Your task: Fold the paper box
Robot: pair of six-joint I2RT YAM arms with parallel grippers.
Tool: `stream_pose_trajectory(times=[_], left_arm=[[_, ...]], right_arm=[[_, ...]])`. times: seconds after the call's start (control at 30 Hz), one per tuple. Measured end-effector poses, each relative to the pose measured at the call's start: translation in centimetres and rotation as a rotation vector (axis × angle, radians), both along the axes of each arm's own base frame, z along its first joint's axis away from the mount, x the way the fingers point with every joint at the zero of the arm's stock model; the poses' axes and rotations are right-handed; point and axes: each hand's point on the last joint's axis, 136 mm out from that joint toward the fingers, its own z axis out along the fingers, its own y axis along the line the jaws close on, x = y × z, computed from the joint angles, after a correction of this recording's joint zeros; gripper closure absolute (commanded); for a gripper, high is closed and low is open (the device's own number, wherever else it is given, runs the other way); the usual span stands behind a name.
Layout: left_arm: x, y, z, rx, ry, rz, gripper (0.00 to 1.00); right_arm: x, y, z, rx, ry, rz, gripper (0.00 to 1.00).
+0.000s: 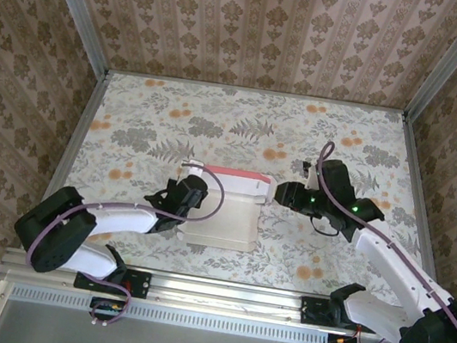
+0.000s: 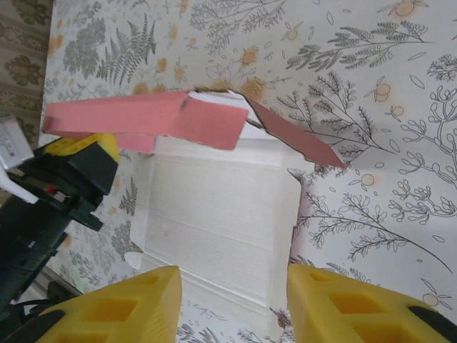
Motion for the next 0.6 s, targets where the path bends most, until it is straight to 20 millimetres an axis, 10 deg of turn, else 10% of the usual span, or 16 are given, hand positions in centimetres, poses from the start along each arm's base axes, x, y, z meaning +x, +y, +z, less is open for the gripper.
stream_pose_trajectory(times=[0.6], left_arm=[[-5.5,-0.6,4.2,-0.141,-0.013,-0.223,0.62]], right_arm=[[2.7,0.4,0.1,-0.111,-0.097,0.068,0.60]])
